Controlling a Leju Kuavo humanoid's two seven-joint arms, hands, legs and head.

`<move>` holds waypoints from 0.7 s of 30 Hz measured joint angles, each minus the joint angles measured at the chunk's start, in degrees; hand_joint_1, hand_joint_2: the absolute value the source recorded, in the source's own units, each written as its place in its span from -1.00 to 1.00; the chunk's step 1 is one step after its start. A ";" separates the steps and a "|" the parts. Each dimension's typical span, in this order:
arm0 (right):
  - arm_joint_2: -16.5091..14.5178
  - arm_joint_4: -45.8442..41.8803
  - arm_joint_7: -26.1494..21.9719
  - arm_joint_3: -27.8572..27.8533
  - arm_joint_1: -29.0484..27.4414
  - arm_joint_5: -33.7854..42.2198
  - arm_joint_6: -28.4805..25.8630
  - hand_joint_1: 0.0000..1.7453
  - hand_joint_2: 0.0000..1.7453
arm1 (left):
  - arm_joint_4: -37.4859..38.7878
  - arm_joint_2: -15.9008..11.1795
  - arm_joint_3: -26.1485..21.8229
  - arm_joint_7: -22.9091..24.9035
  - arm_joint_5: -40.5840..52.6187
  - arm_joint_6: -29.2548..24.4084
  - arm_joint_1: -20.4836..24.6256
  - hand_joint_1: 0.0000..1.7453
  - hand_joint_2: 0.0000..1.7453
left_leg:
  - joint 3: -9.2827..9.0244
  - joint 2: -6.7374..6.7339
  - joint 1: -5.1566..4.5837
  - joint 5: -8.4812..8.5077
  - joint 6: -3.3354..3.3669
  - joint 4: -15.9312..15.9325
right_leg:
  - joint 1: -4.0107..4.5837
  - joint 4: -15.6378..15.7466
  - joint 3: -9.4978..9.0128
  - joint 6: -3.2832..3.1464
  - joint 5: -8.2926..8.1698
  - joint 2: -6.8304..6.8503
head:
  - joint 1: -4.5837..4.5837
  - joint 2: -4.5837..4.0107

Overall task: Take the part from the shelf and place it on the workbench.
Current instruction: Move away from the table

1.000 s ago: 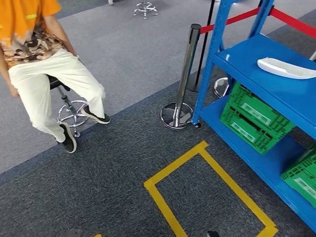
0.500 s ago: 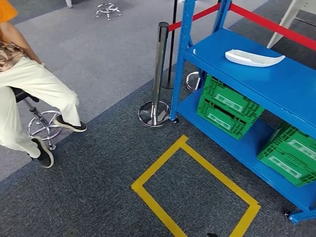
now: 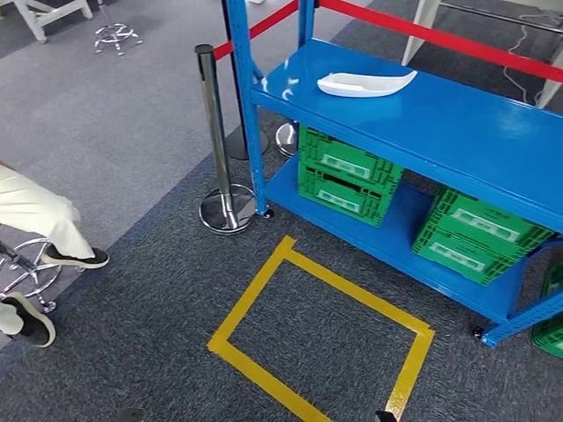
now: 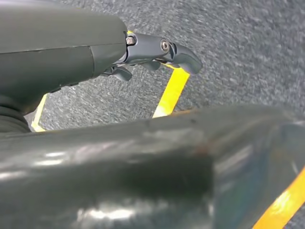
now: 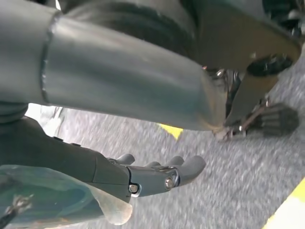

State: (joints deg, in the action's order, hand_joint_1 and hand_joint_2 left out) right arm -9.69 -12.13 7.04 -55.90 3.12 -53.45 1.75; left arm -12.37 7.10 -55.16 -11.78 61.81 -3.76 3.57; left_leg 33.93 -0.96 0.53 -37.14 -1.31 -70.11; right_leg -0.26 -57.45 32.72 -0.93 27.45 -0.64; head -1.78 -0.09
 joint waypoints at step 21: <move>-0.29 0.00 0.18 -4.44 0.05 3.43 -0.25 -1.00 -1.00 | 0.02 0.11 -0.23 -0.02 0.41 -0.03 -0.20 -1.00 -1.00 | -4.33 -3.94 0.13 8.05 1.92 13.26 | -0.64 -3.80 1.68 3.65 1.56 3.87 | -0.86 0.00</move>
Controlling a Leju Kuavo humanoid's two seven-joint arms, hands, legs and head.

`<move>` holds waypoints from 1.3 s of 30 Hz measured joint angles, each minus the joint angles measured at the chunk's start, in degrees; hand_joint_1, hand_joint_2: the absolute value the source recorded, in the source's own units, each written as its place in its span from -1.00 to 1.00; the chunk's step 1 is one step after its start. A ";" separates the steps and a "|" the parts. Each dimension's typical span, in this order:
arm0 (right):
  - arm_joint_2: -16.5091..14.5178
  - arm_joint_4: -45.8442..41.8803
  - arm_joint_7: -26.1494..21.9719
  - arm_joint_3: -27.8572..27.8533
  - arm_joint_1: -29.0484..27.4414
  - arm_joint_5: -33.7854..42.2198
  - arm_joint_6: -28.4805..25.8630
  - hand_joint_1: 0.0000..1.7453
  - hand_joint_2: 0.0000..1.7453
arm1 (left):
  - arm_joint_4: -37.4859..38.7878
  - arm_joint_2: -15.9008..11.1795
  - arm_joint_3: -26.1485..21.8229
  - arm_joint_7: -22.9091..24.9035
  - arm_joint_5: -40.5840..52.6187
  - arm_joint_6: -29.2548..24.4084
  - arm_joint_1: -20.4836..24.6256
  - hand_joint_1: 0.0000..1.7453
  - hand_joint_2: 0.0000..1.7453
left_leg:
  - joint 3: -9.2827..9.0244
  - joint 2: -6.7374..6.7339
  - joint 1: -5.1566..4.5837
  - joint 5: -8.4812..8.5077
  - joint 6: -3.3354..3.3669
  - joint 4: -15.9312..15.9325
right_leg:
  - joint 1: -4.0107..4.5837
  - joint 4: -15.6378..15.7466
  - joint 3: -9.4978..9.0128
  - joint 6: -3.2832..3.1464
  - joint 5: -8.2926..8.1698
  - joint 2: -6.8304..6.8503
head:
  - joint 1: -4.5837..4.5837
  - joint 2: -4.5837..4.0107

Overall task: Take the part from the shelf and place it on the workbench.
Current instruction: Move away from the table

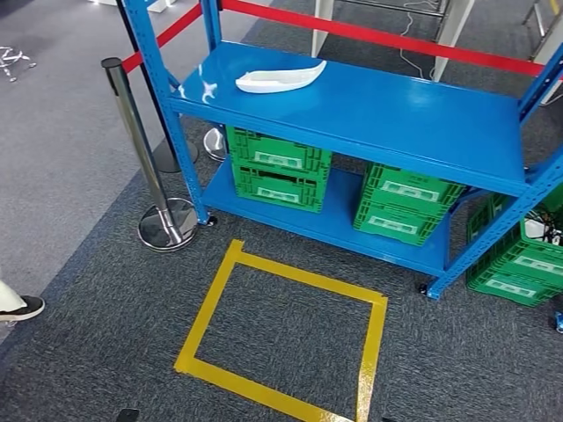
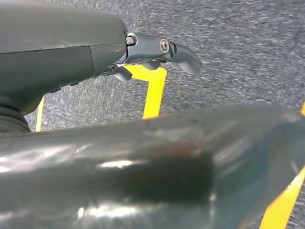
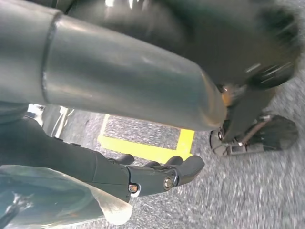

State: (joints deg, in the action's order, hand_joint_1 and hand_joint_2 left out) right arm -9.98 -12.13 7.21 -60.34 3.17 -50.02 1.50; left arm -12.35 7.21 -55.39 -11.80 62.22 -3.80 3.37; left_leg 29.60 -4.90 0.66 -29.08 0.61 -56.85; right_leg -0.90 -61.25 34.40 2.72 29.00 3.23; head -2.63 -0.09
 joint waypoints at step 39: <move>3.63 -2.71 -2.31 26.43 -6.76 19.42 -3.08 -1.00 -1.00 | -5.14 -3.19 22.58 5.13 -27.96 0.76 -3.62 -1.00 -1.00 | 4.86 4.48 -0.10 -4.97 -1.89 -9.85 | 0.25 3.67 -3.34 -3.21 0.09 -3.15 | 0.44 0.00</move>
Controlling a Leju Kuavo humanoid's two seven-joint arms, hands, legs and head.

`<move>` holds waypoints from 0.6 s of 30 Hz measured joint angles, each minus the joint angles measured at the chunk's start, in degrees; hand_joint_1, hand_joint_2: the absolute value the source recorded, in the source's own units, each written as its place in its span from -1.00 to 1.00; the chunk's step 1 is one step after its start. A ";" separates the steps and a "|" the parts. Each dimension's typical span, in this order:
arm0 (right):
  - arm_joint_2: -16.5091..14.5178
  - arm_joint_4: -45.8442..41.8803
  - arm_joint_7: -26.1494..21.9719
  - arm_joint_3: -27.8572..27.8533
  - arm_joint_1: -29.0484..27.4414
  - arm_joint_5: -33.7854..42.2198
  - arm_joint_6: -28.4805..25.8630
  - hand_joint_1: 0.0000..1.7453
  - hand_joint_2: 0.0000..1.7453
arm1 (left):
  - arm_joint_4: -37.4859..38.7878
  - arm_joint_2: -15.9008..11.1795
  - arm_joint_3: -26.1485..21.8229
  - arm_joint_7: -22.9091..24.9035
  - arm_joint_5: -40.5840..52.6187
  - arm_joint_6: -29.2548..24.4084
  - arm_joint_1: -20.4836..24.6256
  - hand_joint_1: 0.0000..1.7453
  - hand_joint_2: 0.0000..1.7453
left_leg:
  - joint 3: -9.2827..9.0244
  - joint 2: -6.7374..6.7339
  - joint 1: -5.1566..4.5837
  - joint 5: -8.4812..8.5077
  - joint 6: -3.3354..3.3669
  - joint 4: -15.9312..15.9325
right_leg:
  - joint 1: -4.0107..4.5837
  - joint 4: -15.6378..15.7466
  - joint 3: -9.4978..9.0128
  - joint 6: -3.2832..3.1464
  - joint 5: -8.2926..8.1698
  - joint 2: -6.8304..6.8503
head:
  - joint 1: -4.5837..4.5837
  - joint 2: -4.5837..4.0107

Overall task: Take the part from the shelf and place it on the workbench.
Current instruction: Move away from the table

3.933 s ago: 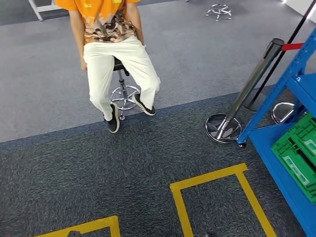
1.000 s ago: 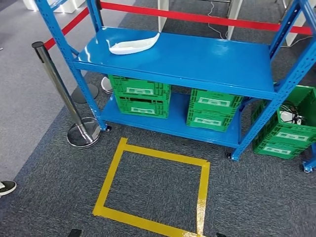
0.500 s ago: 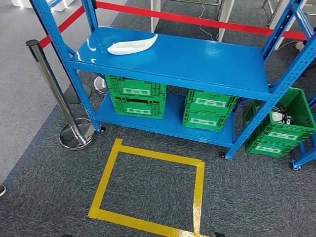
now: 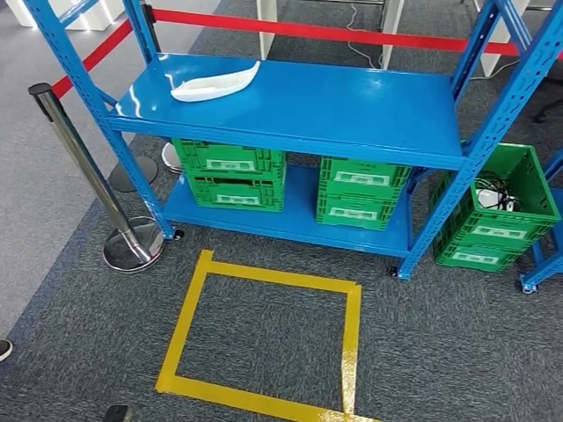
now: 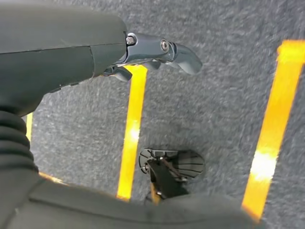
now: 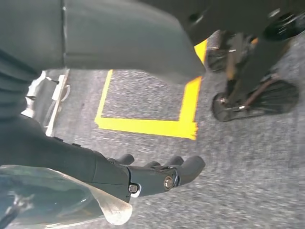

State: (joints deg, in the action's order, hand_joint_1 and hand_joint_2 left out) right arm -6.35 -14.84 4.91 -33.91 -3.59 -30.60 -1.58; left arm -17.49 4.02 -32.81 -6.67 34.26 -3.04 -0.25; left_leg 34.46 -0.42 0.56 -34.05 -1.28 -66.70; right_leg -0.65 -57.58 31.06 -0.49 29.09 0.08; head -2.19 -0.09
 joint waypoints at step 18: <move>2.81 -5.30 -2.60 17.87 -2.72 17.17 0.82 -1.00 -1.00 | -2.23 -1.85 17.38 3.55 -19.28 1.51 -5.33 -1.00 0.50 | -3.63 -0.17 -0.15 5.79 2.97 9.53 | 0.26 -16.36 8.00 2.70 7.87 -0.12 | -0.33 0.00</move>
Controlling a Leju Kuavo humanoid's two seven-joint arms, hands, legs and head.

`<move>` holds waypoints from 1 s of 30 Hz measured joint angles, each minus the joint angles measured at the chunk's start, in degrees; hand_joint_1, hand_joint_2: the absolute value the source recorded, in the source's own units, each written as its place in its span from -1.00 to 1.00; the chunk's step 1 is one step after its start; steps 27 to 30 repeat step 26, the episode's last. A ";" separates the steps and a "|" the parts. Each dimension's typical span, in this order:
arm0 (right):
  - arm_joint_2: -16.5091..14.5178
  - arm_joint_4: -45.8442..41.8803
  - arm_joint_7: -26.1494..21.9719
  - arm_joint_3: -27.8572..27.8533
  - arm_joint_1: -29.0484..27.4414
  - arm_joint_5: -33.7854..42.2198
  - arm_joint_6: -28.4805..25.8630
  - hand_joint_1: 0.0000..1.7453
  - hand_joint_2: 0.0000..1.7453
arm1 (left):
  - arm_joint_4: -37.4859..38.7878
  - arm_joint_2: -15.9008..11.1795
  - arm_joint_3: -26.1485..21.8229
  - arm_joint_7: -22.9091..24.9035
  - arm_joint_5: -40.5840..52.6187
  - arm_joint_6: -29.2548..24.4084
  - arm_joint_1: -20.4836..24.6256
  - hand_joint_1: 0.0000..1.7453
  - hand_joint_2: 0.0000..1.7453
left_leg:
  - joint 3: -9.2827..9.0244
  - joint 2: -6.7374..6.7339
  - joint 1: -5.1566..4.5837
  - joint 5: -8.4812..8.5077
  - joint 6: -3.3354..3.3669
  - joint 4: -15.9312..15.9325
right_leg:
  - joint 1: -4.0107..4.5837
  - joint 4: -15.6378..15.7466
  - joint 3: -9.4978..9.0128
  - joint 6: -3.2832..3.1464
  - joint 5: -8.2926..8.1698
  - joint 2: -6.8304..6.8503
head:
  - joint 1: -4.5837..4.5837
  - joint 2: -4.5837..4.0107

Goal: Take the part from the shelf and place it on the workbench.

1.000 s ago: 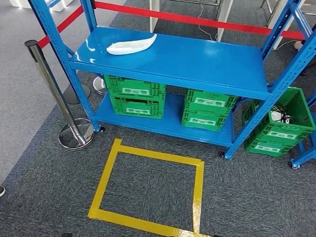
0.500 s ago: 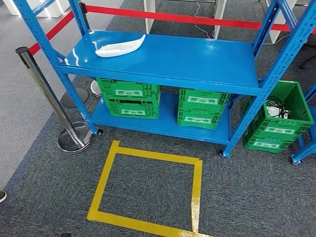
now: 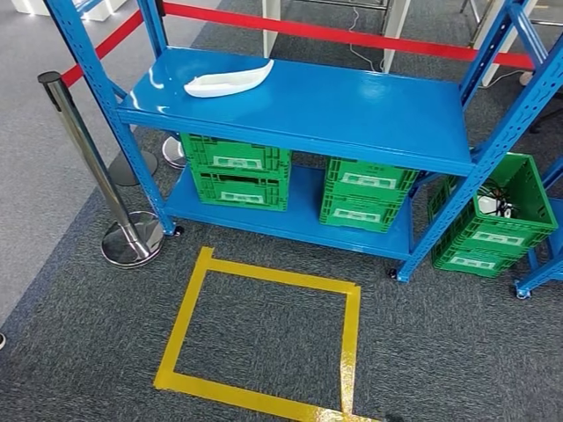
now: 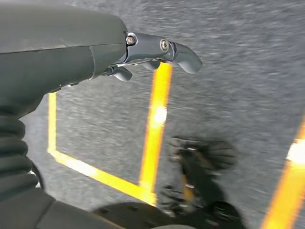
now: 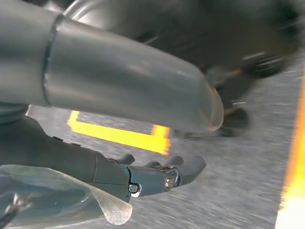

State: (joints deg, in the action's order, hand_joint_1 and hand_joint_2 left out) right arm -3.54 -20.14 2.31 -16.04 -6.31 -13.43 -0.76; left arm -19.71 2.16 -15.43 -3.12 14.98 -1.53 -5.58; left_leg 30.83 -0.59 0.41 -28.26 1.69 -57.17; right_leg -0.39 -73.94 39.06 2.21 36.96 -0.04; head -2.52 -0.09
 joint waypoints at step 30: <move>2.90 -8.02 -2.23 13.63 2.53 13.01 0.51 -1.00 -1.00 | 2.34 -1.44 13.32 3.01 -14.72 1.32 -7.56 -1.00 -1.00 | -0.72 0.77 1.04 -1.07 -3.60 -0.68 | 0.12 15.76 -7.93 -2.04 -6.65 0.25 | 0.28 0.00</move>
